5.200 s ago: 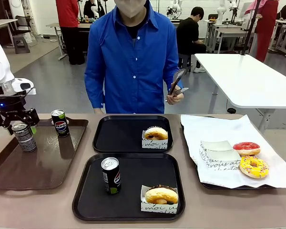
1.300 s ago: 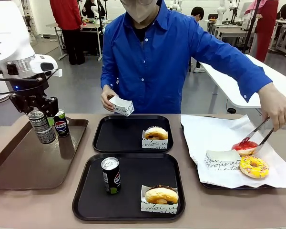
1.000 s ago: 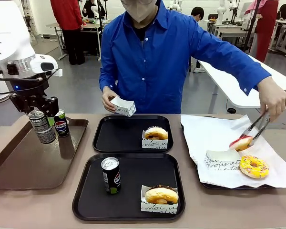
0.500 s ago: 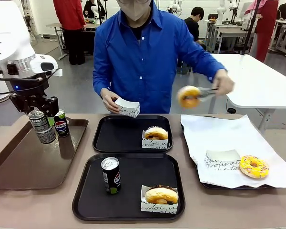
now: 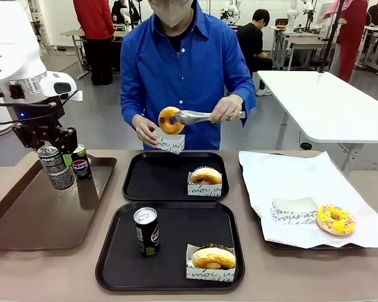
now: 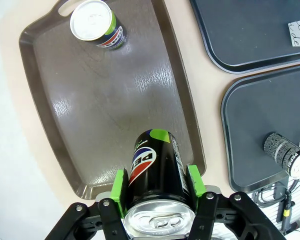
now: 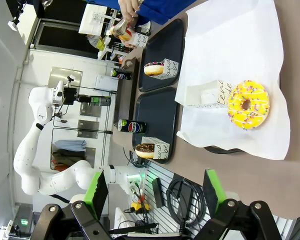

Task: Set up donuts and drinks on trays.
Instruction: Pick up one Pepsi coke from the Handle tray and place it on the Flat Tray without a Pepsi coke.

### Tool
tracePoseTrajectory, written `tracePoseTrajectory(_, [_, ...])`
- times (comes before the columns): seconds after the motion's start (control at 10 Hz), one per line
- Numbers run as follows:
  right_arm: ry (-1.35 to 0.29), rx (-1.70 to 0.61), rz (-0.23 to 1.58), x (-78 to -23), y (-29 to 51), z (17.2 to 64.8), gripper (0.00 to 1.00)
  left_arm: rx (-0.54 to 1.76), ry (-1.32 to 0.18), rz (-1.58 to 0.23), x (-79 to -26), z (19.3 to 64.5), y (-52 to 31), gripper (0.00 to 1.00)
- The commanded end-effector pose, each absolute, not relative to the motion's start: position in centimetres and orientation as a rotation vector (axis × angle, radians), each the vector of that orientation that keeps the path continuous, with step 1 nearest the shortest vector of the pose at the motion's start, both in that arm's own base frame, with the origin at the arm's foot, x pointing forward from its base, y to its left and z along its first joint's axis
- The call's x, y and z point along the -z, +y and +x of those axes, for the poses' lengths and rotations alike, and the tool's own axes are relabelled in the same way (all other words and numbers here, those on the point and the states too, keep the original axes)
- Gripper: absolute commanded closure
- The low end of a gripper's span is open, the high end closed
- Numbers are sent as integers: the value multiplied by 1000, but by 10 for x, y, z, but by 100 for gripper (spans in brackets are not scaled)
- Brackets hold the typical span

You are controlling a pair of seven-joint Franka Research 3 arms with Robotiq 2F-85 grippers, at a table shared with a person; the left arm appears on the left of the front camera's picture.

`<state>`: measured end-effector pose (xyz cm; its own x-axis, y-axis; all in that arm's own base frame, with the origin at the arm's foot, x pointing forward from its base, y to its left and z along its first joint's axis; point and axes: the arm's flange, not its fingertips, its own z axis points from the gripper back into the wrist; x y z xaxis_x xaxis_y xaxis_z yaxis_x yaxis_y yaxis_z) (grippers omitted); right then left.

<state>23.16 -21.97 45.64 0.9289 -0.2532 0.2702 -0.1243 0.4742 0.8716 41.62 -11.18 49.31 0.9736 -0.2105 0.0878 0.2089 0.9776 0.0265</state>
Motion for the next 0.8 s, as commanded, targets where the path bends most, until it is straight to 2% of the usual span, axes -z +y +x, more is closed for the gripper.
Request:
tracePoseTrajectory(0.0, [-411,68,1098,-456,-221,233,0,213,-107,18,-498,415,-113,42])
tracePoseTrajectory(0.2, [-411,68,1098,-456,-221,233,0,212,-90,17,-493,416,-112,42])
tracePoseTrajectory(0.4, [-411,68,1098,-456,-221,233,0,301,-128,59,-504,419,-148,42])
tracePoseTrajectory(0.7, [-411,68,1098,-456,-221,233,0,296,-118,1,-519,453,-184,42])
